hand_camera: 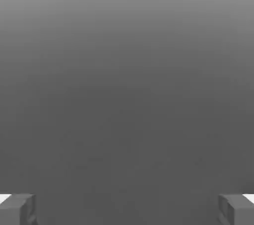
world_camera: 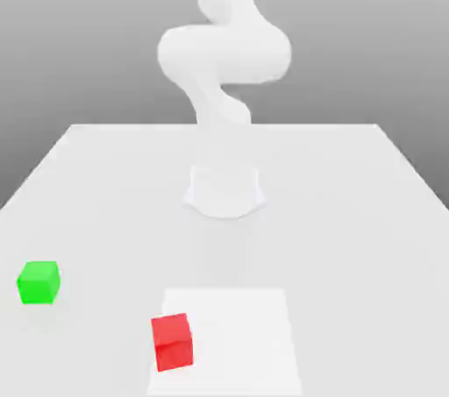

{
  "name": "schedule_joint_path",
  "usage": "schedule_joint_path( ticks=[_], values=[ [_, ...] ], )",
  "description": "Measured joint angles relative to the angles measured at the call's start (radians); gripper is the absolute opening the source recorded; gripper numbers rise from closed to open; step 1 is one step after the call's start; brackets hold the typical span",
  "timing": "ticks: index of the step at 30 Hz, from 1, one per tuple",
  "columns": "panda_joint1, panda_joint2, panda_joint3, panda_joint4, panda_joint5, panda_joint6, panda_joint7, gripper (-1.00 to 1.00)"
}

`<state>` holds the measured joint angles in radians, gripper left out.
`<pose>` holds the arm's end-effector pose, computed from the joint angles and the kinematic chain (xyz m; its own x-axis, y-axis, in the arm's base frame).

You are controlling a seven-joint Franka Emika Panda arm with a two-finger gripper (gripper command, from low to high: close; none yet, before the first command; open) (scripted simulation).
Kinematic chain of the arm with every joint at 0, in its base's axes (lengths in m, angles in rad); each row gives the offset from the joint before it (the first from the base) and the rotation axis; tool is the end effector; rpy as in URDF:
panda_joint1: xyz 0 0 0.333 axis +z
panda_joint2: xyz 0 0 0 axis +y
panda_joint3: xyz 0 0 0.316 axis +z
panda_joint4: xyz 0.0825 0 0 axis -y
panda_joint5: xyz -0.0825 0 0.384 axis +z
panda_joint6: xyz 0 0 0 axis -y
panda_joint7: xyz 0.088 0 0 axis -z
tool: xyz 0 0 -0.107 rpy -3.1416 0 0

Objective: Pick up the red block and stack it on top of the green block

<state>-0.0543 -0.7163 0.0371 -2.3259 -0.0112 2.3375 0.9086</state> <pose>0.3787 -0.0019 0.6715 0.4390 -0.7852 0.4367 -0.6052 -0.6177 -0.5023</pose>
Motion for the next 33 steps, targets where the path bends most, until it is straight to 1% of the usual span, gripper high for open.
schedule_joint_path(
  ticks=[6, 14, 20, 26, 30, 31, 33],
  values=[
    [-0.124, 0.205, 0.084, -0.063, -0.035, 0.092, 0.272, 0.0],
    [-0.238, 0.474, 0.144, -0.145, -0.096, 0.21, 0.634, 0.0],
    [-0.283, 0.671, 0.144, -0.207, -0.112, 0.299, 0.886, 0.0],
    [-0.291, 0.861, 0.131, -0.259, -0.063, 0.402, 1.064, 0.0],
    [-0.261, 1.003, 0.089, -0.243, -0.11, 0.517, 1.116, 0.0],
    [-0.249, 1.035, 0.075, -0.239, -0.121, 0.543, 1.125, -1.0],
    [-0.249, 1.035, 0.075, -0.239, -0.121, 0.543, 1.125, -1.0]
  ],
)
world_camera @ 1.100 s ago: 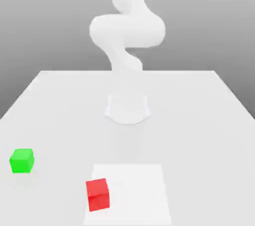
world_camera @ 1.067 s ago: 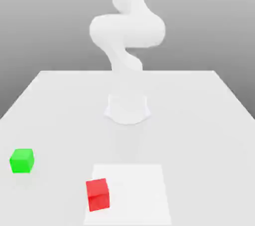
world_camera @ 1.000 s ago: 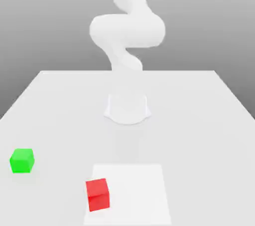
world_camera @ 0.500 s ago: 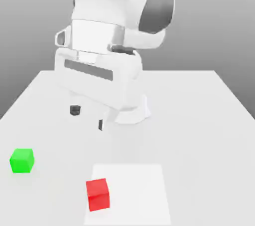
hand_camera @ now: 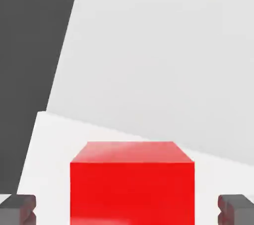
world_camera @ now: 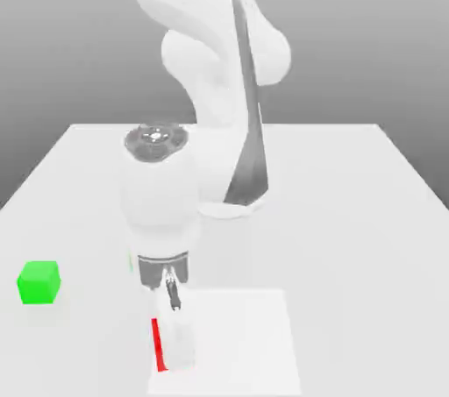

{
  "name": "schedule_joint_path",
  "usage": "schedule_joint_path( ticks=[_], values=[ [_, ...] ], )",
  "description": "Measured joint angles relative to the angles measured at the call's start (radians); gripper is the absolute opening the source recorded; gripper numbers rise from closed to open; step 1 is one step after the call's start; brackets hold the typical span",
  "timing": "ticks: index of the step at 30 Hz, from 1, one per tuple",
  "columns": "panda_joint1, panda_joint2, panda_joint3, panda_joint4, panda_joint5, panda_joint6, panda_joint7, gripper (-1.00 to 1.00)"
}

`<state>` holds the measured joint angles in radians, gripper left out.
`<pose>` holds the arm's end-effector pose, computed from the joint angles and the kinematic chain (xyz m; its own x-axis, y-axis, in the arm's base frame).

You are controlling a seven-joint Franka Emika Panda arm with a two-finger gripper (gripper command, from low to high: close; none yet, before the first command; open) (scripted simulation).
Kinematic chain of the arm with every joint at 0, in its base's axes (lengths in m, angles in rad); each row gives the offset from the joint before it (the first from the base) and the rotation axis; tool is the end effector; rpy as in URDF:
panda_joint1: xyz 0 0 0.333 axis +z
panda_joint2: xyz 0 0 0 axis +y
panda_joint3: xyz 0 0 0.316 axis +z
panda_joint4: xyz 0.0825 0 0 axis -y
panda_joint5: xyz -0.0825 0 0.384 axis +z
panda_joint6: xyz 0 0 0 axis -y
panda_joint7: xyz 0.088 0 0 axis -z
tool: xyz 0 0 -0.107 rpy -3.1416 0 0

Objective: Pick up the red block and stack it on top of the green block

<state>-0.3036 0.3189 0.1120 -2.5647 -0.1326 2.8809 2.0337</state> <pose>0.4369 -0.0730 0.1508 -0.5072 -0.8618 -0.0014 -0.8618 0.5072 -0.0010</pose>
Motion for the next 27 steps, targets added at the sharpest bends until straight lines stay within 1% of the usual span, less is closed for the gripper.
schedule_joint_path(
  ticks=[5, 10, 11, 14, 21, 22, 23, 27],
  values=[
    [0.002, 0.006, -0.002, 0.001, -0.003, 0.007, 0.003, -1.0],
    [-0.023, -0.15, 0.037, -0.024, 0.067, -0.123, -0.049, -1.0],
    [-0.036, -0.175, 0.029, -0.029, 0.078, -0.144, -0.059, -1.0],
    [-0.119, -0.218, -0.042, -0.04, 0.097, -0.177, -0.086, -1.0],
    [-0.405, -0.305, -0.182, -0.064, 0.127, -0.238, -0.142, -1.0],
    [-0.448, -0.299, -0.189, -0.065, 0.132, -0.229, -0.149, -1.0],
    [-0.459, -0.278, -0.183, -0.065, 0.137, -0.208, -0.153, -1.0],
    [-0.451, -0.147, -0.162, -0.06, 0.156, -0.083, -0.168, -1.0]
  ],
)
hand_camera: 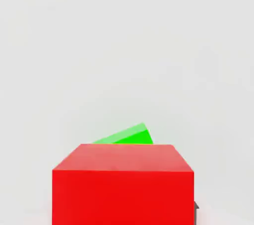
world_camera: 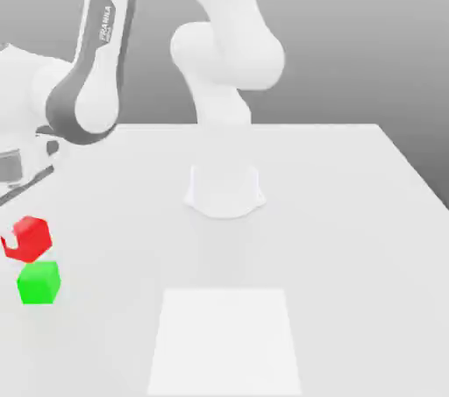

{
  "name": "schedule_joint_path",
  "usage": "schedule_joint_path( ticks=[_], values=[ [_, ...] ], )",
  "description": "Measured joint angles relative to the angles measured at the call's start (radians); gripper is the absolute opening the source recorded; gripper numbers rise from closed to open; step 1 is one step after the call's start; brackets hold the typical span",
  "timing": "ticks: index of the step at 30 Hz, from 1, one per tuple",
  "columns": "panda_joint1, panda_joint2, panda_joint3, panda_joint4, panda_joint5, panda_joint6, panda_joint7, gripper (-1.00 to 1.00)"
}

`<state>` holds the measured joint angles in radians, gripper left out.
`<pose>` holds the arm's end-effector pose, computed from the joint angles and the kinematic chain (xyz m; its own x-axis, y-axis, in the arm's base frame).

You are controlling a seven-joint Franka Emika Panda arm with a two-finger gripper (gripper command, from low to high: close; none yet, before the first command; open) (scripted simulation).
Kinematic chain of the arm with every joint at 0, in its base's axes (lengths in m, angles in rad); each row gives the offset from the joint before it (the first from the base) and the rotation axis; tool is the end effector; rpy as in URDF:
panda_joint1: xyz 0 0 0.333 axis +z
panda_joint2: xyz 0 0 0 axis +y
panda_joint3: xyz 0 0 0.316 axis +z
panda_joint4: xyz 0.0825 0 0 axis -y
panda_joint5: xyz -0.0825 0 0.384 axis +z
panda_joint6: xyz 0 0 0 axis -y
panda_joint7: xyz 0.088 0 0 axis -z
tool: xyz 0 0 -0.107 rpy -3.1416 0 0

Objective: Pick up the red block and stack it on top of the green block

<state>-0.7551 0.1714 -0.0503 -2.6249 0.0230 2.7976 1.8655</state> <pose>0.2971 -0.3121 0.1901 -0.9005 -0.4348 0.0003 -0.4348 0.9005 -0.0018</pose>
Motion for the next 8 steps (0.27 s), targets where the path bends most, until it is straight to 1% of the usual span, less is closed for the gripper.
schedule_joint_path(
  ticks=[1, 8],
  values=[
    [0.0, 0.019, 0.001, 0.001, 0.003, 0.019, -0.003, 1.0],
    [-0.001, 0.016, 0.002, 0.001, 0.004, 0.014, -0.003, 1.0]
  ],
)
